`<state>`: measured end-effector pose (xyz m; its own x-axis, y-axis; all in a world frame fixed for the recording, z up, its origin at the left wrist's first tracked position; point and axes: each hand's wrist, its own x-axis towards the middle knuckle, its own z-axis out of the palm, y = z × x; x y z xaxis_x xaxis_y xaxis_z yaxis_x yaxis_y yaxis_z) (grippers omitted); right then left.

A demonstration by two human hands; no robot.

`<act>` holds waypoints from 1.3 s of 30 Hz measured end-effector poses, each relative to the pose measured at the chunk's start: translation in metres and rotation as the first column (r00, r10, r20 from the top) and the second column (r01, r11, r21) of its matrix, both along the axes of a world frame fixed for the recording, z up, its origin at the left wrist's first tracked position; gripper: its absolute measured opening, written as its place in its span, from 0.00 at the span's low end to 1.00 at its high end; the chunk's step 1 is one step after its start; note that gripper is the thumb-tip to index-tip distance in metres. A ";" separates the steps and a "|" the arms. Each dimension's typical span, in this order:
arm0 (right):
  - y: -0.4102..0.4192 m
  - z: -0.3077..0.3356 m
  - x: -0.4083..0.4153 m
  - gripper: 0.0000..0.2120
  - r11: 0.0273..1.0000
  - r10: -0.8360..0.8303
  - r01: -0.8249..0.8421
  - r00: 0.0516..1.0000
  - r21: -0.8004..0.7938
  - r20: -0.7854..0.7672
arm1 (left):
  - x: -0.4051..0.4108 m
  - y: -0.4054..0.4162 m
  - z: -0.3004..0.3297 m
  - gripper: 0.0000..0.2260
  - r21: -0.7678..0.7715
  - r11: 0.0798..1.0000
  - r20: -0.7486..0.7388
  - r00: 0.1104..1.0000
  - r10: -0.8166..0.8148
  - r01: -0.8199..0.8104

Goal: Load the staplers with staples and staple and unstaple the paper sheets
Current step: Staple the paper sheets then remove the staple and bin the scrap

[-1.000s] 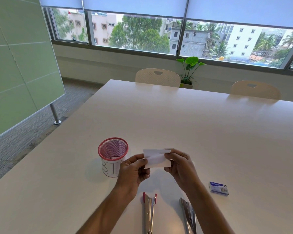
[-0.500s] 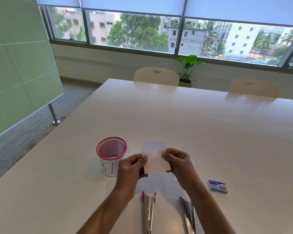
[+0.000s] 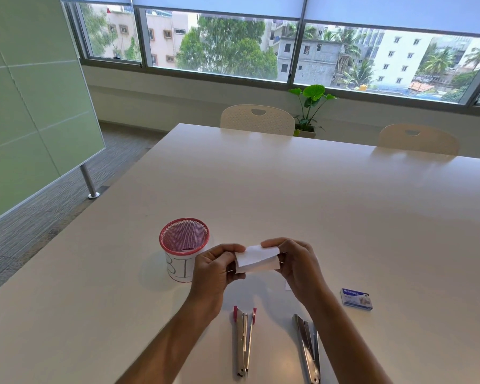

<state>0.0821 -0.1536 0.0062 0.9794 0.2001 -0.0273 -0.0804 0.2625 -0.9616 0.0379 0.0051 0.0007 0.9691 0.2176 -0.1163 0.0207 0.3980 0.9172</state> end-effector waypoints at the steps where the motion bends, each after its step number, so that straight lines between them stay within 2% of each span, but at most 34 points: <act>1: 0.000 0.000 0.000 0.14 1.000 0.004 -0.004 1.000 -0.002 0.005 | 0.000 0.000 -0.001 0.13 0.009 1.000 0.000 1.000 0.002 -0.002; 6: 0.001 -0.001 0.000 0.11 0.999 -0.006 0.009 0.998 -0.042 0.064 | 0.002 0.000 -0.002 0.11 0.019 1.000 -0.013 1.000 0.019 -0.019; 10: 0.004 0.000 -0.002 0.11 0.994 -0.009 0.026 0.988 -0.106 0.155 | 0.000 -0.002 -0.005 0.07 0.148 0.988 0.031 0.999 0.032 -0.036; 14: 0.000 0.002 -0.001 0.18 0.992 0.019 -0.006 0.994 -0.129 0.105 | 0.001 -0.001 -0.006 0.11 0.189 0.979 0.047 0.997 0.066 -0.074; 20: 0.000 0.007 -0.005 0.13 0.986 0.060 -0.058 0.998 -0.156 0.008 | 0.001 -0.001 -0.008 0.13 0.287 0.953 0.093 0.993 0.070 -0.094; 27: 0.001 0.008 -0.006 0.15 0.984 0.075 -0.072 0.997 -0.161 0.013 | 0.002 -0.002 -0.010 0.16 0.371 0.924 0.104 0.993 0.060 -0.095; 39: -0.001 0.009 -0.006 0.12 0.968 0.132 -0.122 0.991 -0.220 0.032 | 0.002 -0.001 -0.015 0.18 0.471 0.875 0.129 0.990 0.059 -0.113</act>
<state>0.0757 -0.1547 0.0152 0.9475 0.3174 -0.0397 -0.0544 0.0376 -0.9978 0.0404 0.0046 -0.0146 0.9446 0.3034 0.1255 -0.1022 -0.0913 0.9906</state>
